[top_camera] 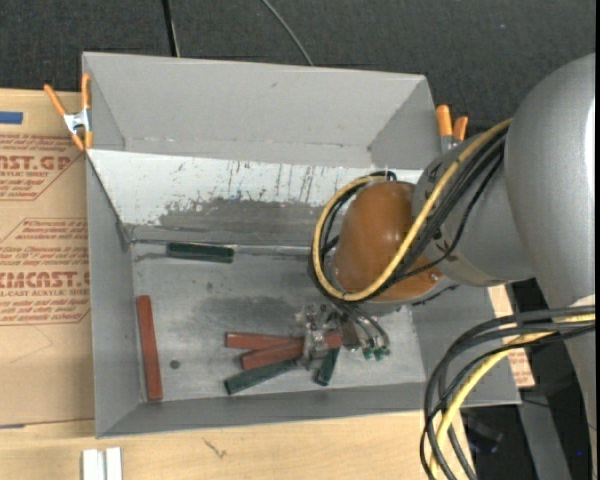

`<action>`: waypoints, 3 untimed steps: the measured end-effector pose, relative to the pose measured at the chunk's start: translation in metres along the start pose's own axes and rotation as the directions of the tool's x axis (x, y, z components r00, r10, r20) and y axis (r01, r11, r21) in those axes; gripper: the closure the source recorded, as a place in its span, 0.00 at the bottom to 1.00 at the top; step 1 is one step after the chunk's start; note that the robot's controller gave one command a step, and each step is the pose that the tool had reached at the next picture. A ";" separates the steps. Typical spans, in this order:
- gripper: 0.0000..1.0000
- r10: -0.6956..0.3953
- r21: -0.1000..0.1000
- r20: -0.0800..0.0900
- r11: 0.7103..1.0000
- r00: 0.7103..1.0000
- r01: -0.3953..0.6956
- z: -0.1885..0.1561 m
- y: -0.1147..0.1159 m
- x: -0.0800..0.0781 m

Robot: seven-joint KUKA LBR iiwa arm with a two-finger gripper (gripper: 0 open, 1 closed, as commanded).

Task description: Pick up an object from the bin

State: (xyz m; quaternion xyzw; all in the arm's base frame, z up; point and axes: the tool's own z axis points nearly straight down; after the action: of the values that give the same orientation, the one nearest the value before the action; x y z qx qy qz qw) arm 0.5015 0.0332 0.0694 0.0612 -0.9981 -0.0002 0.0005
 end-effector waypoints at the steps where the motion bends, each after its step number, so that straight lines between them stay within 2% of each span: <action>1: 1.00 0.000 0.000 -0.008 1.000 1.000 0.000 -0.007 0.000 0.002; 2: 1.00 0.001 0.000 -0.007 1.000 1.000 -0.001 -0.029 0.000 0.002; 3: 1.00 0.000 0.000 0.004 1.000 1.000 0.000 -0.041 0.000 0.000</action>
Offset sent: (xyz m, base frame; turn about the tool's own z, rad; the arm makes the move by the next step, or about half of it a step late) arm -0.0002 0.0001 0.0551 0.0000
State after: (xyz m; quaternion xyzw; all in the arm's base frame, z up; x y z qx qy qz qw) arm 0.5016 0.0332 0.1104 0.0609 -0.9981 -0.0001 -0.0014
